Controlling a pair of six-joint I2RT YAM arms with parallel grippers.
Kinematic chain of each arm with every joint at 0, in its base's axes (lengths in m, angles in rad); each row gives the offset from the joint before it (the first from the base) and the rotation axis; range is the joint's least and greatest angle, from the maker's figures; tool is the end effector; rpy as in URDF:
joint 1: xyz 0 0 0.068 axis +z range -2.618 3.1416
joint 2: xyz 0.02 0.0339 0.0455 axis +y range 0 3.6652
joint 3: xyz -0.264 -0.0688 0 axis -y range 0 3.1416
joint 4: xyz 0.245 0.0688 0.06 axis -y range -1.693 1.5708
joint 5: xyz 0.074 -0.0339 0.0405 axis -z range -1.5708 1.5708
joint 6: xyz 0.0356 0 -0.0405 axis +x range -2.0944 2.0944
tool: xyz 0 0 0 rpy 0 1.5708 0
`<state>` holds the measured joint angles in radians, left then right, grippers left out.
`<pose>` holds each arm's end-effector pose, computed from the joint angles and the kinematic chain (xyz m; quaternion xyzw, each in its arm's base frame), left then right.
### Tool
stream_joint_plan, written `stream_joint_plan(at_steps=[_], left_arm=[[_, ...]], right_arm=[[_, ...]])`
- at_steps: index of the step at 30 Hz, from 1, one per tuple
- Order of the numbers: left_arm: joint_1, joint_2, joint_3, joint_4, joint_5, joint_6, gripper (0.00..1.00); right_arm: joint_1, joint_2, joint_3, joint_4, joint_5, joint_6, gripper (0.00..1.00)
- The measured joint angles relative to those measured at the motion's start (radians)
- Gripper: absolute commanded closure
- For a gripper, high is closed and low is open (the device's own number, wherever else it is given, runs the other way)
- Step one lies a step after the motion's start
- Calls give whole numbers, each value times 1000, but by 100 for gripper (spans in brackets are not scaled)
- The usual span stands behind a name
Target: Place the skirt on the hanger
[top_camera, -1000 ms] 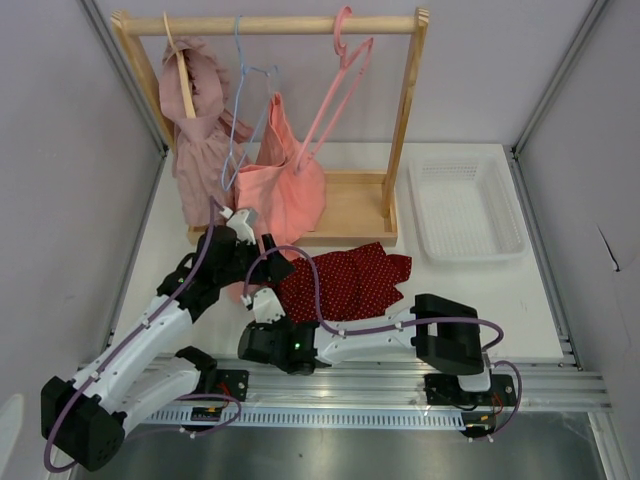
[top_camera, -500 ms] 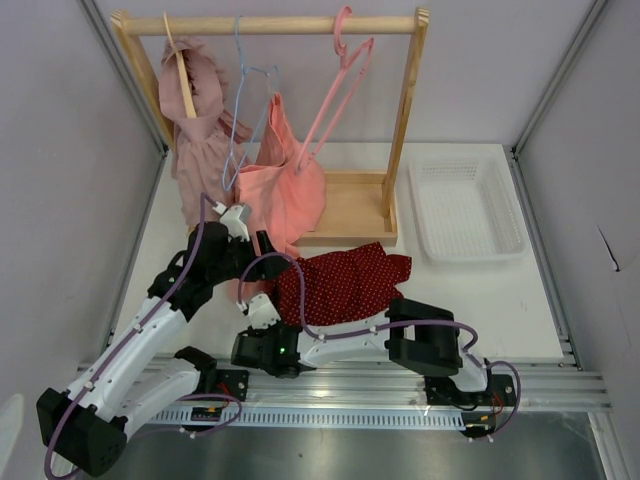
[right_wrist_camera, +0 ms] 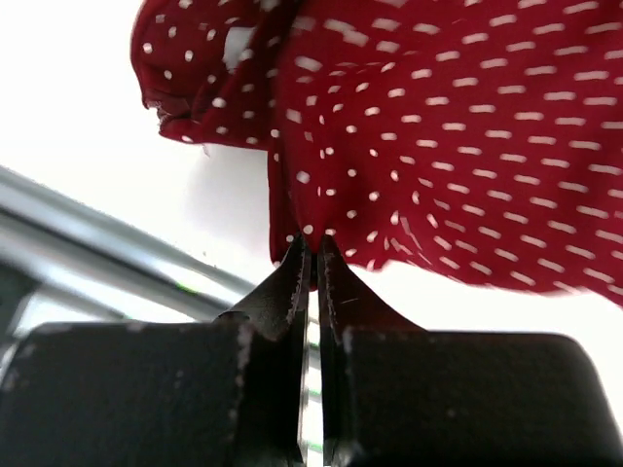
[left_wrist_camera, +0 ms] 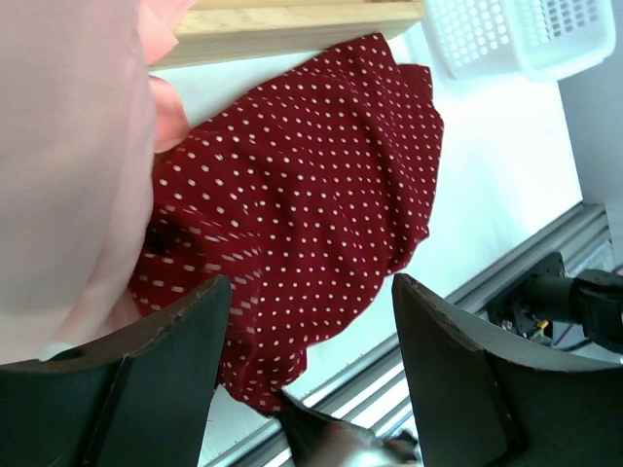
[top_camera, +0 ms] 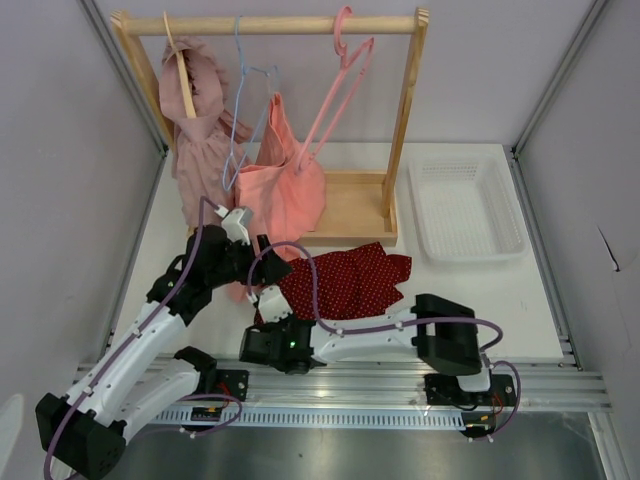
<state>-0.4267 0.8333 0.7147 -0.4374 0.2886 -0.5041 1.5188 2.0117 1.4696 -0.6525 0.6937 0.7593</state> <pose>0.1639 -0.0857 0.2824 0.0364 0.8670 -0.3281 0.3733 0.0441 0.4090 0.1830 -0.2834 0.8816 0.0200 0.3769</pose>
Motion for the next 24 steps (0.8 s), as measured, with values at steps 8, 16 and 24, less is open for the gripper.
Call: stream_joint_plan(at_steps=[8,16,24], left_arm=[[5,-79,-61,79,61,-18,28],[0,-80,-114,33,120,-11,32],[-12,-85,-114,51,148,-17,29]], right_arm=[[12,-245,-61,-132,-3,49,100],[-24,-427,-82,-267,70,147,100],[-93,-533,-127,-383,77,191,100]])
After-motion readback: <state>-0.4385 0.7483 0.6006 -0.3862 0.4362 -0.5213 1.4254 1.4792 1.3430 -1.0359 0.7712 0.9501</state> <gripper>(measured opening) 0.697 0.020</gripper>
